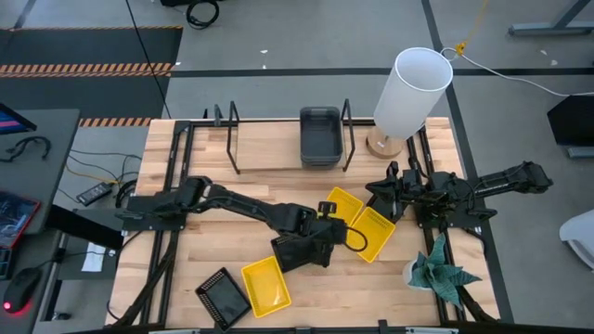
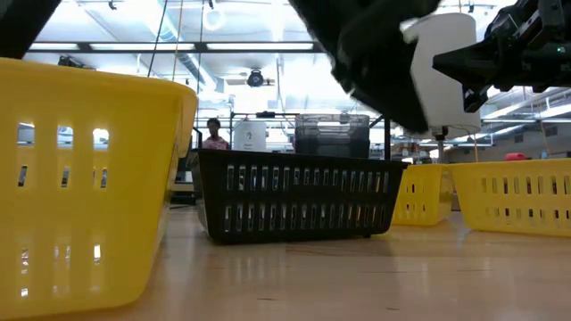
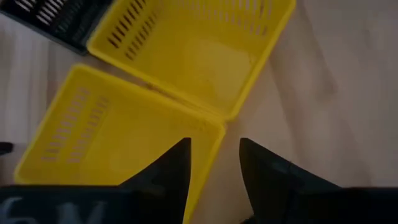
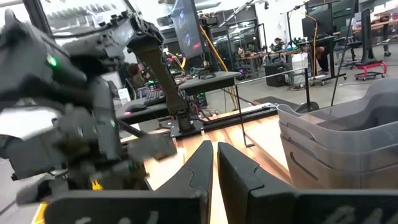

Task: Stack baskets on shelf by color
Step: Stack the top left yellow bin on top of the bottom yellow bin

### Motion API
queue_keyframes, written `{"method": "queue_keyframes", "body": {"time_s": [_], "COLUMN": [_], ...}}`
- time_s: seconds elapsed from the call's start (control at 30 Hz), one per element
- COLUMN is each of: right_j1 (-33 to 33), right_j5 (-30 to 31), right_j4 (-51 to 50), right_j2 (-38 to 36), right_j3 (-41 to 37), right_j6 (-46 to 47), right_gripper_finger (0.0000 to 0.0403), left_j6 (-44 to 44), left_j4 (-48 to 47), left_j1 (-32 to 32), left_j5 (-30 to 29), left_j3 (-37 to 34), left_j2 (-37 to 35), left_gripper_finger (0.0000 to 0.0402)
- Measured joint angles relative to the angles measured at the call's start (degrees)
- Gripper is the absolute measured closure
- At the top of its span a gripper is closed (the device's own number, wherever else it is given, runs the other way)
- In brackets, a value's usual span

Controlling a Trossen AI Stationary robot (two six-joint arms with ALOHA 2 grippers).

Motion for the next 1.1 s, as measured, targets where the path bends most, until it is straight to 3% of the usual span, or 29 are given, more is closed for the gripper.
{"method": "queue_keyframes", "body": {"time_s": [0.6, 0.83, 1.1], "right_j1": [0.01, 0.01, -0.01], "right_j5": [0.0, 0.0, -0.02], "right_j4": [-0.05, 0.06, 0.06], "right_j2": [0.0, -0.02, -0.02], "right_j3": [-0.02, 0.0, -0.02], "right_j6": [0.0, 0.0, 0.0], "right_gripper_finger": [0.0375, 0.0375, 0.0375], "left_j6": [2.52, 2.37, 2.21], "left_j4": [-1.82, -1.88, -4.21], "left_j1": [3.03, 2.97, 2.92], "left_j5": [3.58, 3.5, 4.18], "left_j3": [0.0, 0.02, 3.1], "left_j2": [5.44, 5.38, 3.95], "left_gripper_finger": [0.0266, 0.0291, 0.028]}}
